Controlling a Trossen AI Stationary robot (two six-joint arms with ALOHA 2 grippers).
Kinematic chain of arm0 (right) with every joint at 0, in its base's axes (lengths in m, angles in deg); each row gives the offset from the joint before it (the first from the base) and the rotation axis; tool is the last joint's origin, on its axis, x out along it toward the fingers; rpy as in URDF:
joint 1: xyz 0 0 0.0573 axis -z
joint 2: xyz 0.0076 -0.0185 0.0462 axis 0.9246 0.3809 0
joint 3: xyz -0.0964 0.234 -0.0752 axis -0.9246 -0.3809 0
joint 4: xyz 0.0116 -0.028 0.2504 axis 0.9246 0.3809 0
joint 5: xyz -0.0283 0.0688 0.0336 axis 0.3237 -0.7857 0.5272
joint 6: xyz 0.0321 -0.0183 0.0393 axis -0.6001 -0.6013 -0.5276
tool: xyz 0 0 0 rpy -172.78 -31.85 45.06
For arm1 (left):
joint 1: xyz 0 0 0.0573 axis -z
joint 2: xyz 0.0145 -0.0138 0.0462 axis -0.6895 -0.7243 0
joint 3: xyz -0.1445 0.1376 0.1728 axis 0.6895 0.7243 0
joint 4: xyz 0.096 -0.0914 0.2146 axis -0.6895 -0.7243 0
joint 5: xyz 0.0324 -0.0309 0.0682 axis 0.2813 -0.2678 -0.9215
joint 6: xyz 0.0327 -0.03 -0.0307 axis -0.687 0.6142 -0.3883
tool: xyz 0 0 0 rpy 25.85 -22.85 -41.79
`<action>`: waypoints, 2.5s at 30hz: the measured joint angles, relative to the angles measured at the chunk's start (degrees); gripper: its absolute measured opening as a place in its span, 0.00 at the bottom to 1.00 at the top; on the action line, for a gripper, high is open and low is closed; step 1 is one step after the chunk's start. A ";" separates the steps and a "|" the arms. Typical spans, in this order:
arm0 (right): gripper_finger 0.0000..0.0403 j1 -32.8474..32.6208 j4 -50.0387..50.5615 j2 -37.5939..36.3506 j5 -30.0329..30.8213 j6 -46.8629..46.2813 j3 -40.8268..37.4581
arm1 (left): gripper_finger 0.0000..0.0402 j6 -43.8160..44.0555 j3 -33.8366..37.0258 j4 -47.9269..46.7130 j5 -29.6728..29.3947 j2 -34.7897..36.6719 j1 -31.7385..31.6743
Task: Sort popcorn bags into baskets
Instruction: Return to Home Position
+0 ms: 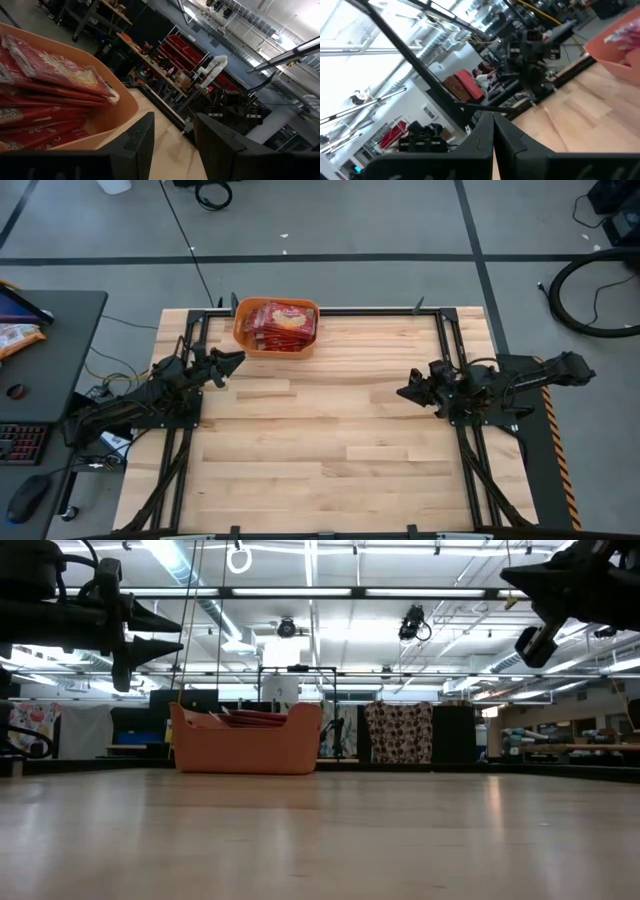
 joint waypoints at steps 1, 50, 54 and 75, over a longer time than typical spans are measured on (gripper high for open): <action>0.02 0.00 0.95 -1.32 -0.39 0.46 0.00 | 0.35 -0.02 0.00 0.00 0.00 0.00 0.00; 0.04 0.02 28.95 -20.32 0.32 27.63 0.02 | 0.35 -0.02 0.04 -0.04 -0.02 0.00 0.02; 0.04 0.02 28.95 -20.32 0.32 27.63 0.02 | 0.35 -0.02 0.04 -0.04 -0.02 0.00 0.02; 0.04 0.04 28.93 -20.30 0.32 27.63 0.02 | 0.35 -0.07 0.04 -0.02 0.00 0.00 0.02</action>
